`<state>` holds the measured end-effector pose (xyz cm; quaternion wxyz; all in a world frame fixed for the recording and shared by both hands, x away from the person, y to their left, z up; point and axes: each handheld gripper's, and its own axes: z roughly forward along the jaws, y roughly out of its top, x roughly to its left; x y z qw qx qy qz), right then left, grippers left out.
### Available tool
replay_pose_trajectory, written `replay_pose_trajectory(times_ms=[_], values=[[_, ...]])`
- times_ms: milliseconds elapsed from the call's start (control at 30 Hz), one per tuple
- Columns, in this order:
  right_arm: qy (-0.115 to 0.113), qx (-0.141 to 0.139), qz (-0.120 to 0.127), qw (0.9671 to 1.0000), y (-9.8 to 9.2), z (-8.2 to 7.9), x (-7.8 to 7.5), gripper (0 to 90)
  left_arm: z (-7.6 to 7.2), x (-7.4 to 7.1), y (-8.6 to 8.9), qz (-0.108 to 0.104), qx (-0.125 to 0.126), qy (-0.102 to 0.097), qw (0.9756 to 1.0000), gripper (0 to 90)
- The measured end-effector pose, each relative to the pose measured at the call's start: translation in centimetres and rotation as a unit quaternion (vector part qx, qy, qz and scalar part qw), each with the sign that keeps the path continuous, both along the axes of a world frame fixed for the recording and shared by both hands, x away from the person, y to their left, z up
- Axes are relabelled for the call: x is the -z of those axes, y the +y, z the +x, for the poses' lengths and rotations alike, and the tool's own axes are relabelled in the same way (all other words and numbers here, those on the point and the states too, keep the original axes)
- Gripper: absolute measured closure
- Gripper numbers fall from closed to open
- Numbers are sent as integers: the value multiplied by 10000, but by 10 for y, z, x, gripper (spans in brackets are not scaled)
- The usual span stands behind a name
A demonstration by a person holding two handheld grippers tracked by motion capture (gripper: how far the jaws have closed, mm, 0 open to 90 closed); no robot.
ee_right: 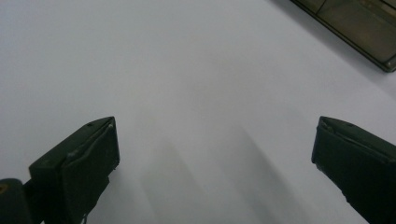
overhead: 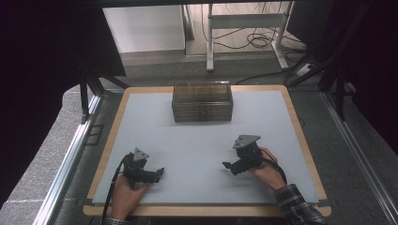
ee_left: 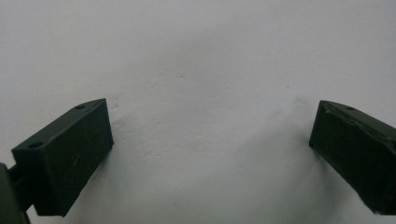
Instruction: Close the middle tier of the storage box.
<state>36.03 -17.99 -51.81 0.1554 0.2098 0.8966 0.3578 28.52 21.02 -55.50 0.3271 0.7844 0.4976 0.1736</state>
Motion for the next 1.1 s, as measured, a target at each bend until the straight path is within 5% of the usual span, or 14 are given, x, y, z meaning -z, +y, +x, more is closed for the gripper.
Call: replay_pose_trajectory(times_ms=[1100], values=[[482,65,39,9988,-22,-4,18,0,0,0,0,7,0,8,10000,0]])
